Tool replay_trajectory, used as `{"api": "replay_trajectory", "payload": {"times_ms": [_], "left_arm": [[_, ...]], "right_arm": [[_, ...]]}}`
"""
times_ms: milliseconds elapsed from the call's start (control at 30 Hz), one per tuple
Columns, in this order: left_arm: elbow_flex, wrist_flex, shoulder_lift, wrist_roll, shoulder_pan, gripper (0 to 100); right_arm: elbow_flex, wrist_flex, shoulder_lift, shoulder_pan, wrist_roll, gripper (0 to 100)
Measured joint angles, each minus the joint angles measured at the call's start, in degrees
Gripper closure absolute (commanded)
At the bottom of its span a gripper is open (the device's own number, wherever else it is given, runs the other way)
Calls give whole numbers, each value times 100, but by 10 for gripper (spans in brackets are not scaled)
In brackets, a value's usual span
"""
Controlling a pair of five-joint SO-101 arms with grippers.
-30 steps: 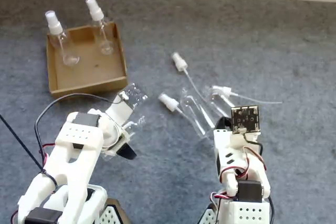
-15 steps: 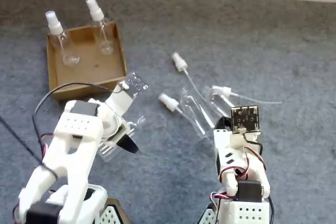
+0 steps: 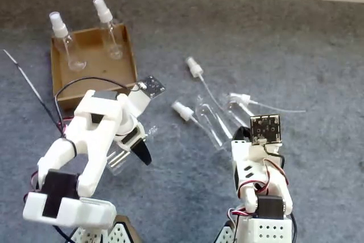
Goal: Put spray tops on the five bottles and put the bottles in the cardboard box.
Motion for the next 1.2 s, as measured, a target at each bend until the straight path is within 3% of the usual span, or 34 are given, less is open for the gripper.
{"api": "replay_trajectory", "payload": {"times_ms": [233,433,967,1200], "left_arm": [[-70,0,202,-70,88,834],[-70,0,237,-818,466,835],[-97,0,202,-914,519,839],[-141,0,-677,-914,519,839]], "right_arm": [[0,0,0,0,0,993],[0,0,0,0,0,993],[0,0,0,0,0,993],[0,0,0,0,0,993]]}}
